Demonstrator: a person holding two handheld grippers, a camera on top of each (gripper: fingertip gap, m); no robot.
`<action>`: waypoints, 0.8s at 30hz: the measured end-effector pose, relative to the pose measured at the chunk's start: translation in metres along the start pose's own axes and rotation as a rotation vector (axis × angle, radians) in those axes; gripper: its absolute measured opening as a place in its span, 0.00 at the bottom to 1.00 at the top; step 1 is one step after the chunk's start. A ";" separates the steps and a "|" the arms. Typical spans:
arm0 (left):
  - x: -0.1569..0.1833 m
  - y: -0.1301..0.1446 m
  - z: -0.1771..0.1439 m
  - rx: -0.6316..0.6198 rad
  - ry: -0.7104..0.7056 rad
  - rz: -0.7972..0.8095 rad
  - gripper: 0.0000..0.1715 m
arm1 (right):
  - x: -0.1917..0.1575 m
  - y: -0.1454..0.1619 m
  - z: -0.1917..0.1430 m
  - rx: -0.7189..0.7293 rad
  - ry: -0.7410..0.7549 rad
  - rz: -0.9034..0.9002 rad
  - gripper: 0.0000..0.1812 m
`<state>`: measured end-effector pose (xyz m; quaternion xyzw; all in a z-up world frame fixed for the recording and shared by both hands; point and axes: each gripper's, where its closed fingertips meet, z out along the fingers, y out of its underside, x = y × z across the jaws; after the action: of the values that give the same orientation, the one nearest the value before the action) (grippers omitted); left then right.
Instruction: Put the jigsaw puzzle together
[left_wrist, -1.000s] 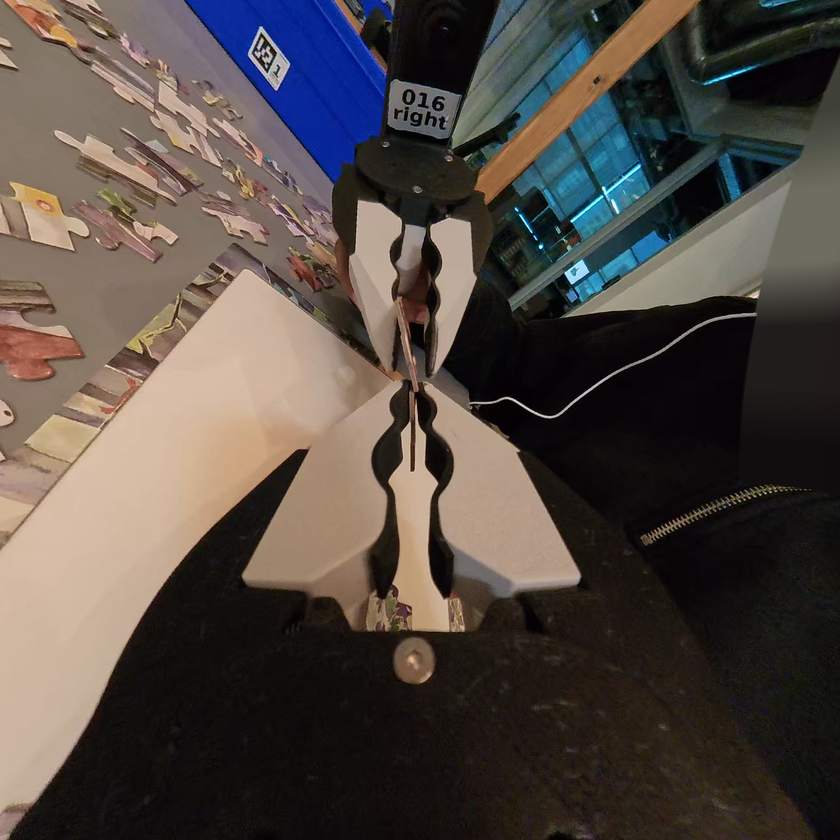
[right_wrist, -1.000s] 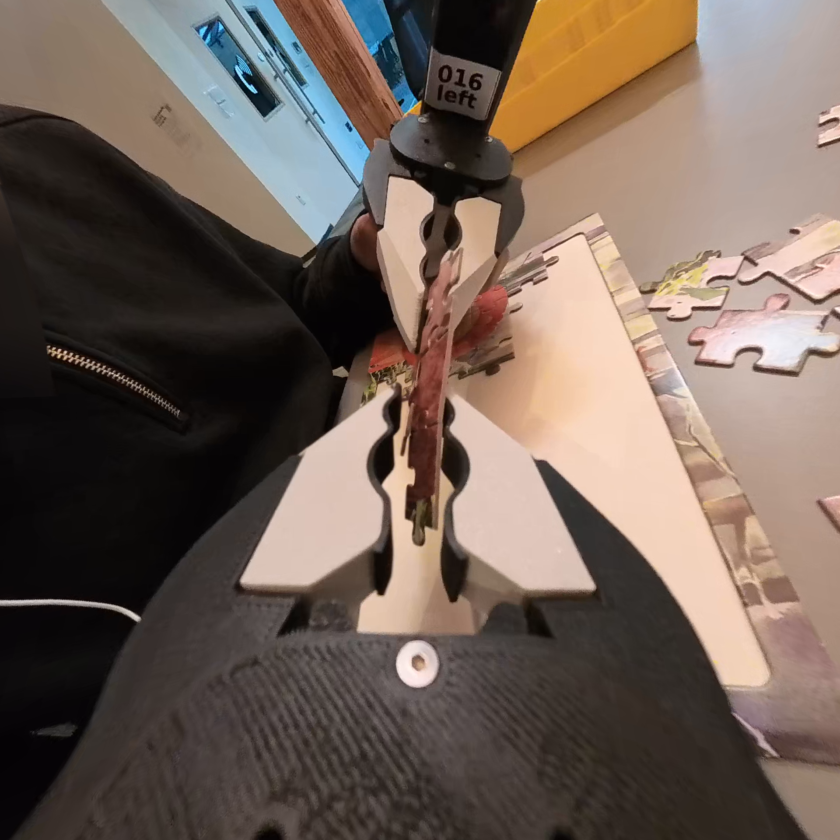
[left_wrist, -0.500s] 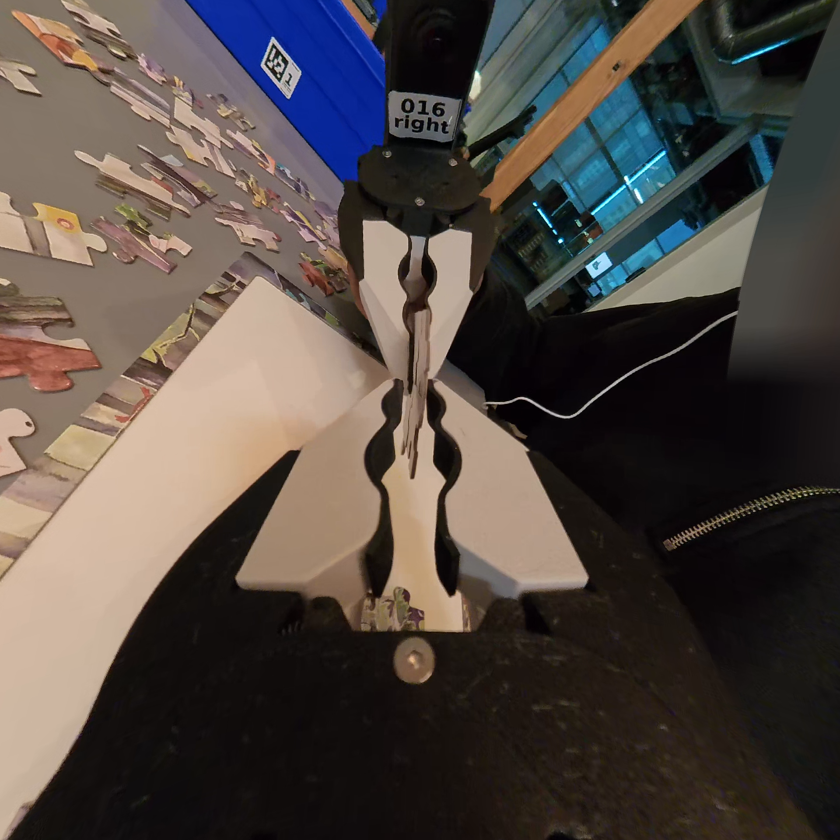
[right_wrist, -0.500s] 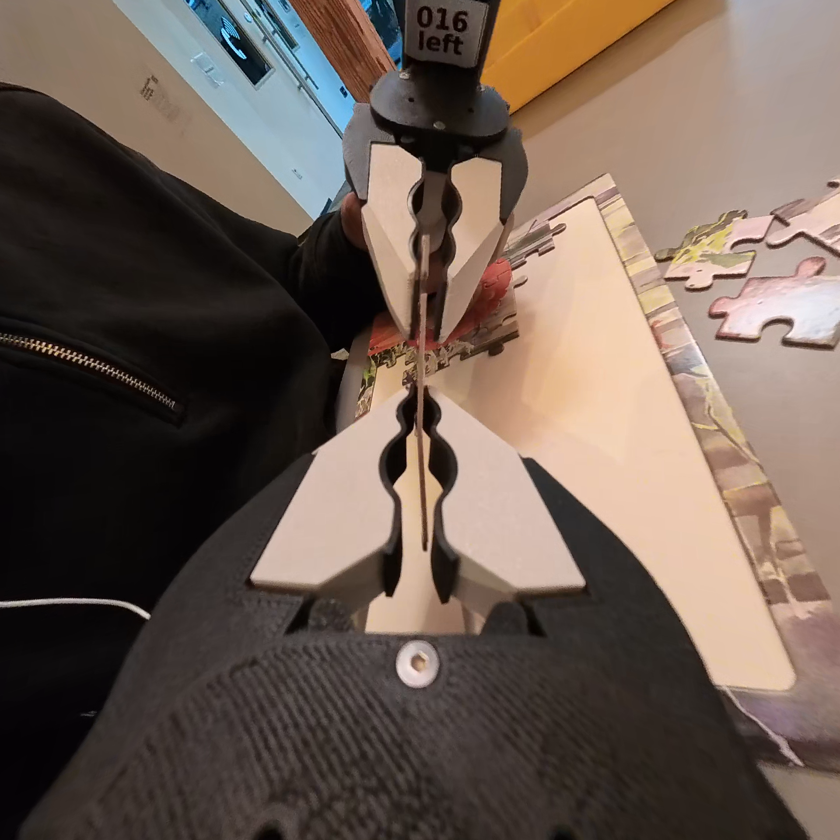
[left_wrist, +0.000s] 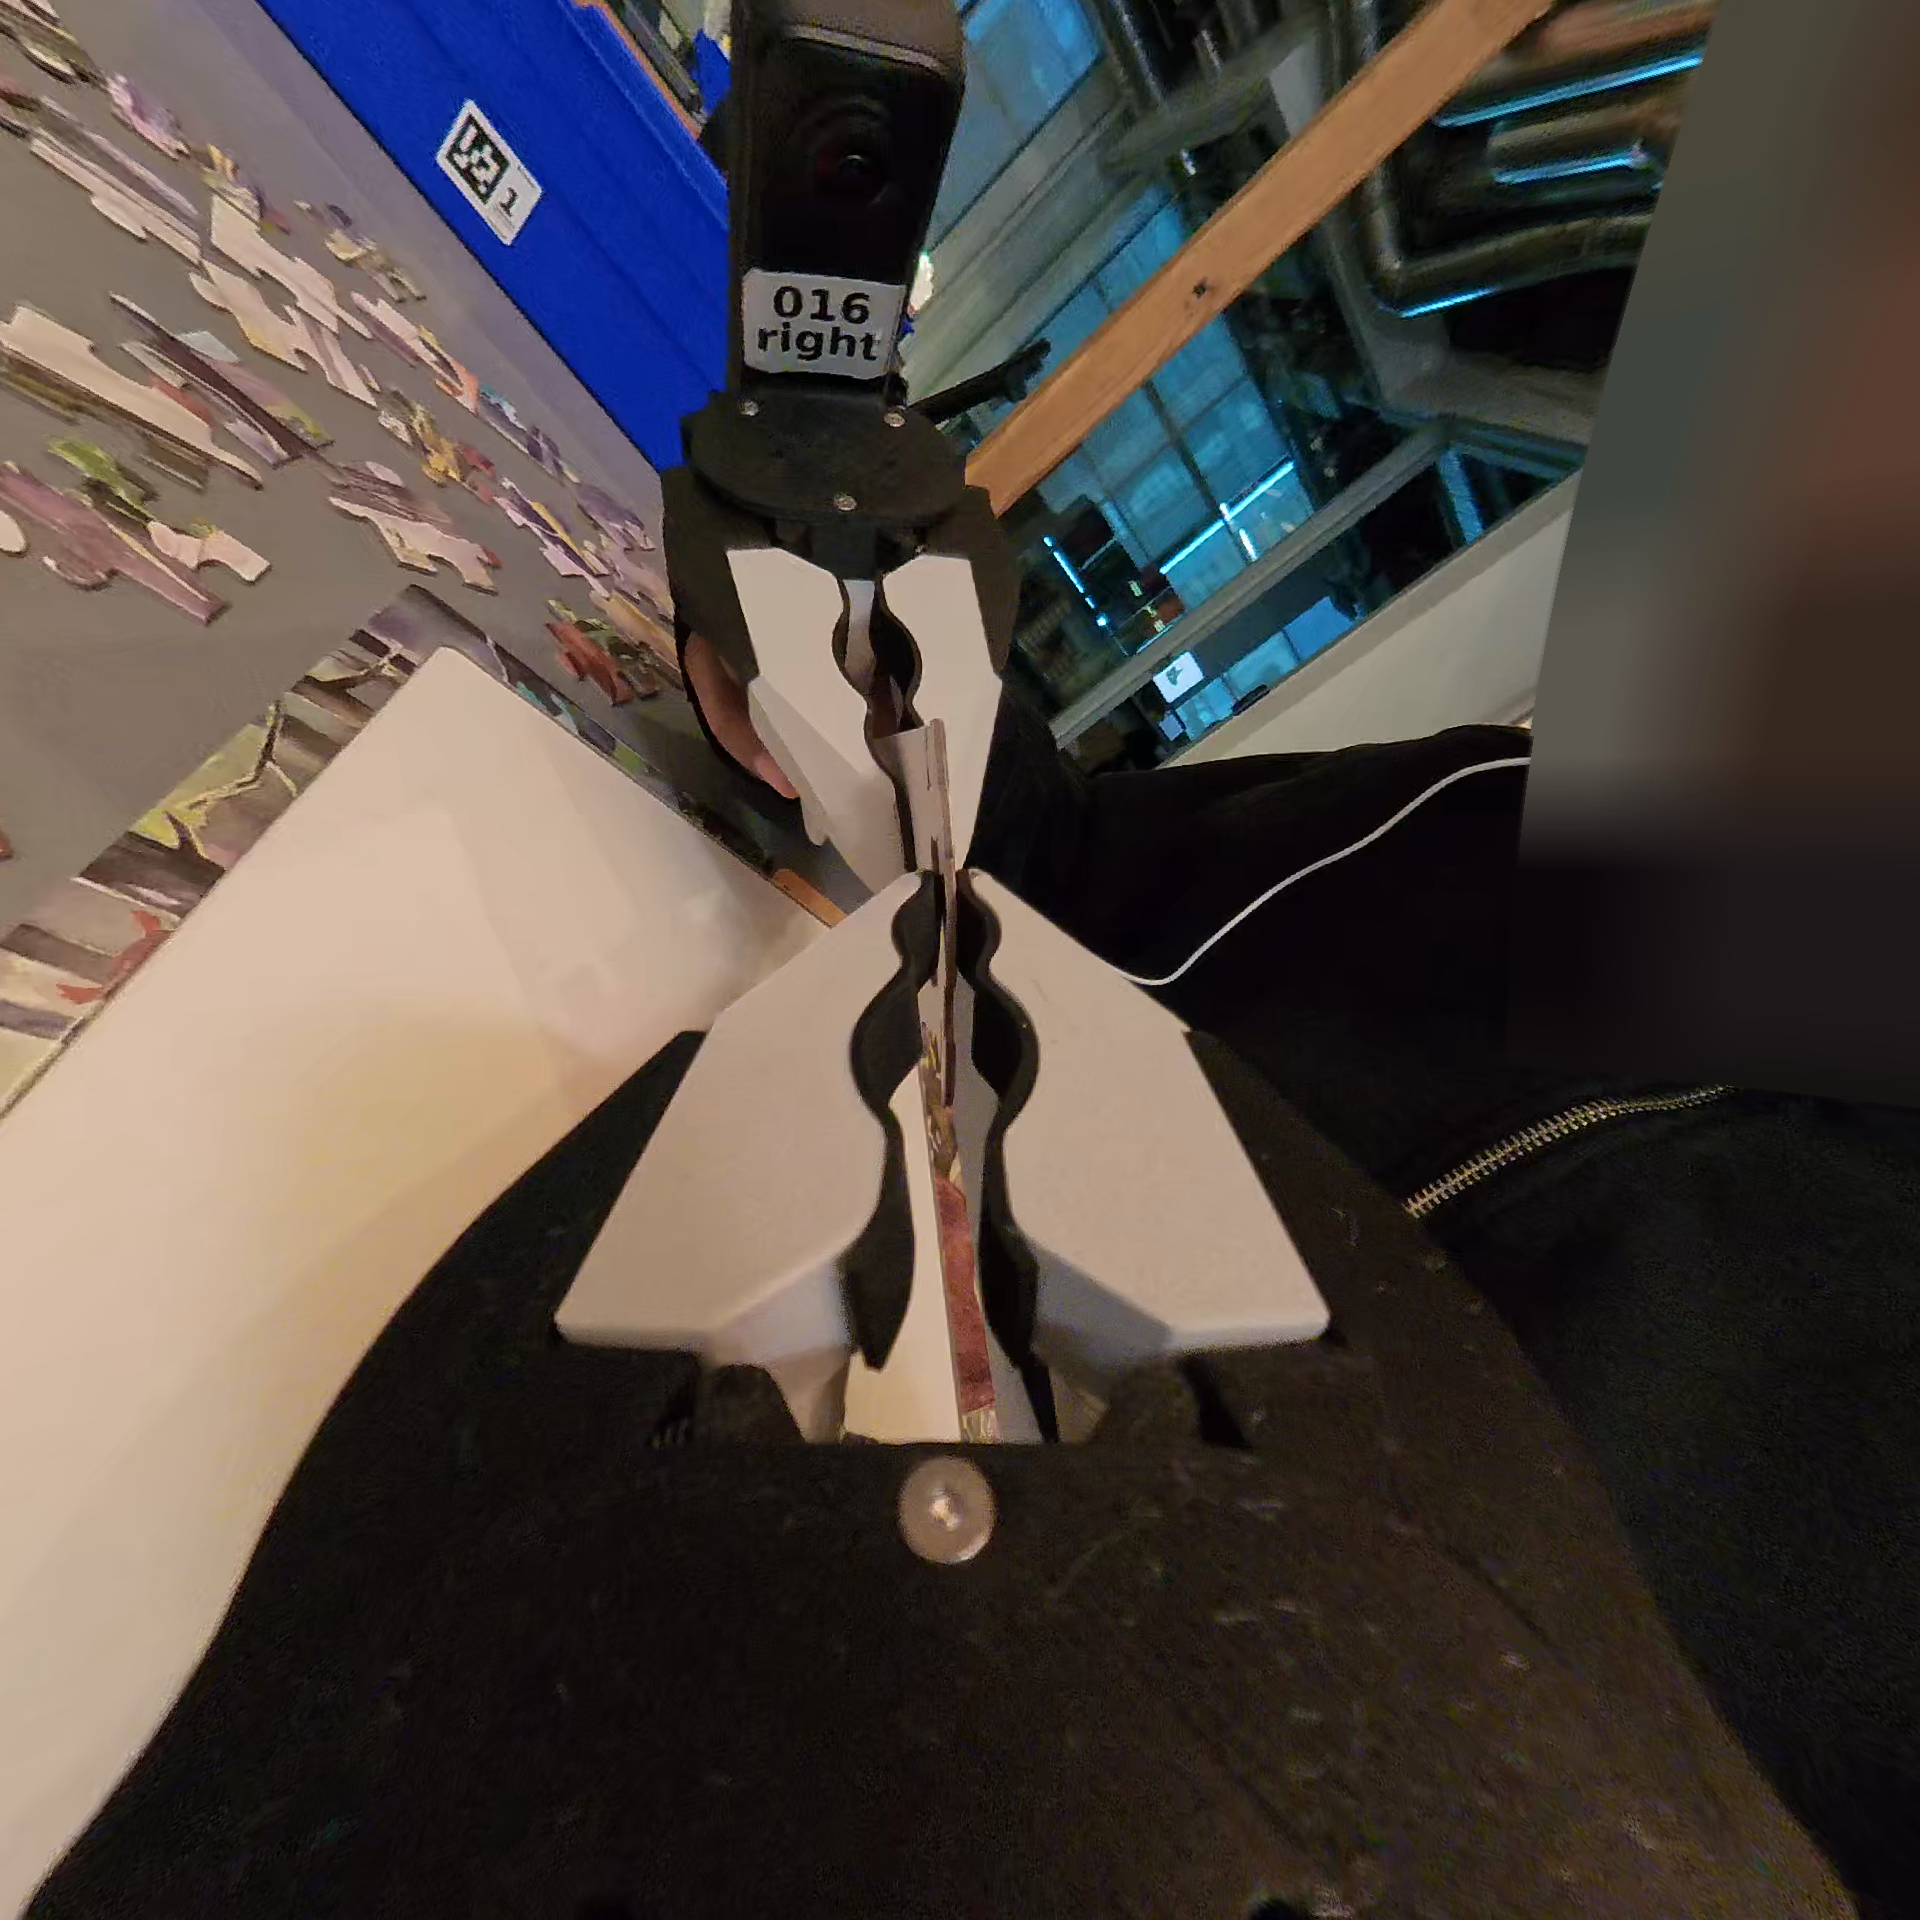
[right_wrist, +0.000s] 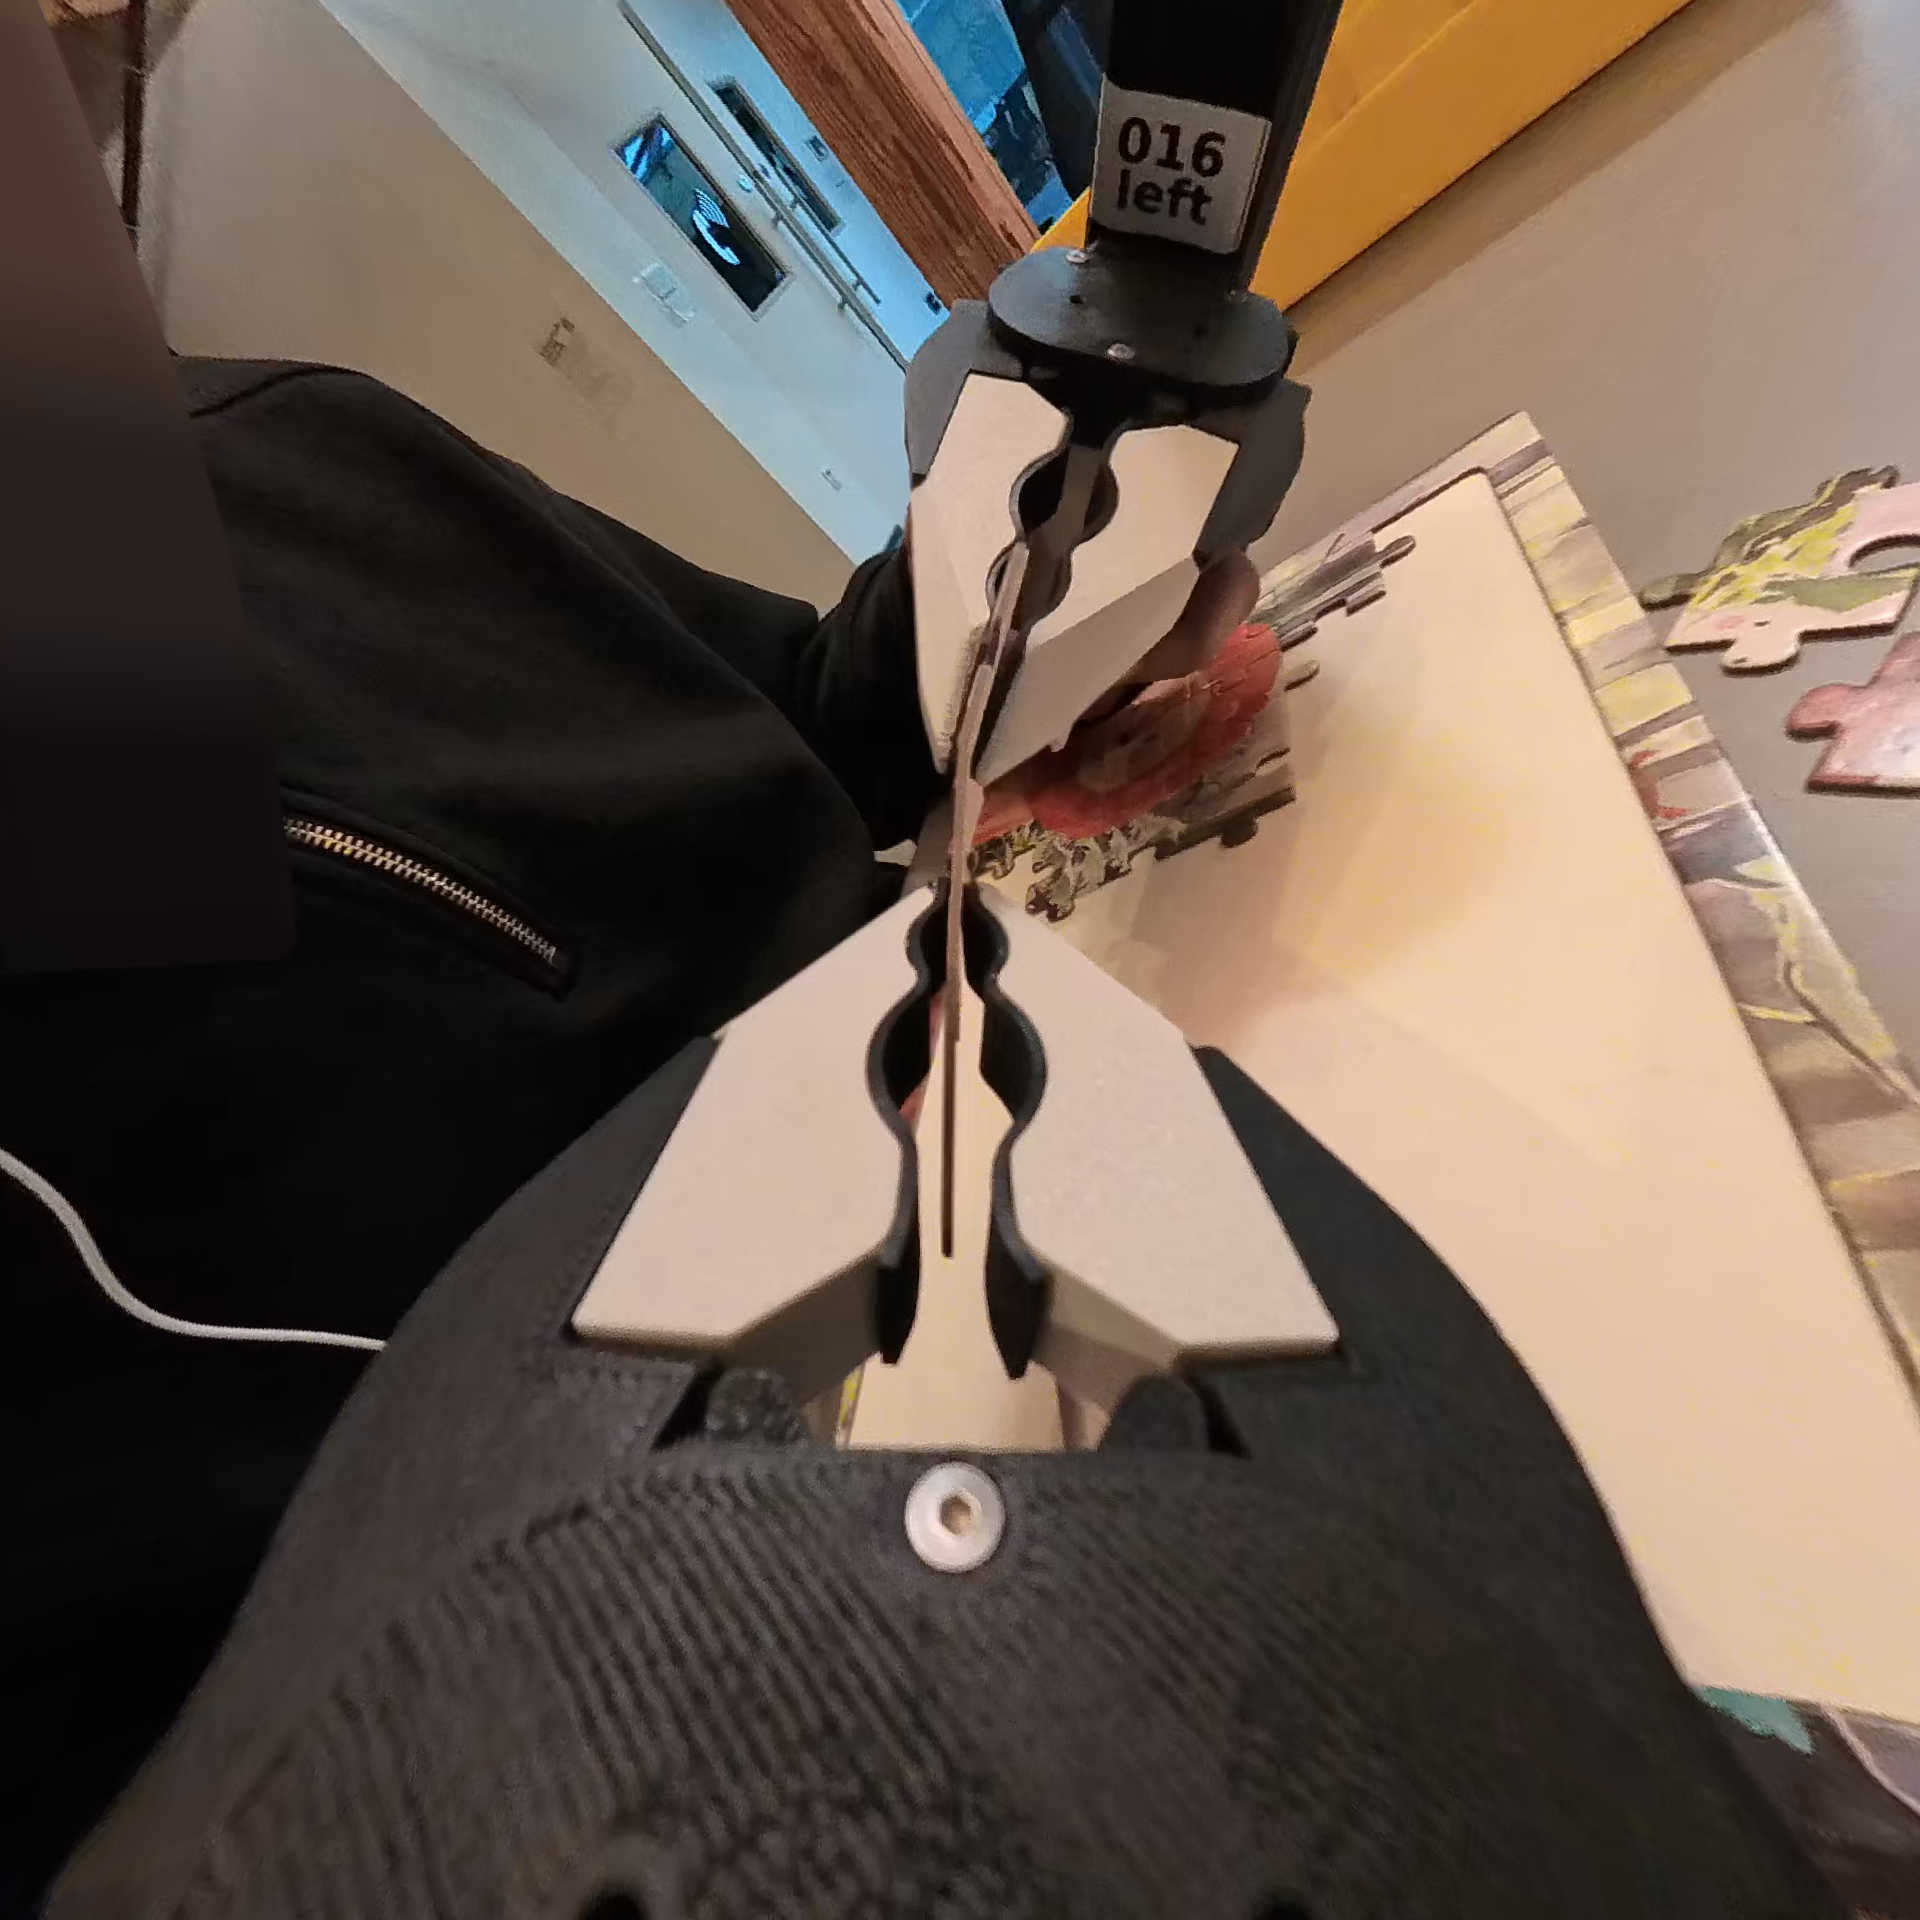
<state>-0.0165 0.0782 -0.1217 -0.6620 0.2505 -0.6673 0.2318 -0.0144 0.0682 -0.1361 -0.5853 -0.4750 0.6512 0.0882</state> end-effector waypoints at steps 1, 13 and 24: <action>0.001 0.000 0.000 0.000 0.007 0.000 0.00 | -0.001 0.000 0.000 0.003 -0.007 0.005 0.00; -0.018 -0.006 -0.001 -0.027 -0.287 0.246 0.00 | 0.018 -0.003 -0.008 0.037 0.077 0.075 0.00; -0.018 -0.005 -0.001 -0.026 -0.281 0.252 0.00 | 0.020 -0.003 -0.010 0.043 0.084 0.100 0.00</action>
<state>-0.0170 0.0941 -0.1324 -0.7151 0.3052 -0.5306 0.3376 -0.0135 0.0883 -0.1462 -0.6329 -0.4270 0.6399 0.0879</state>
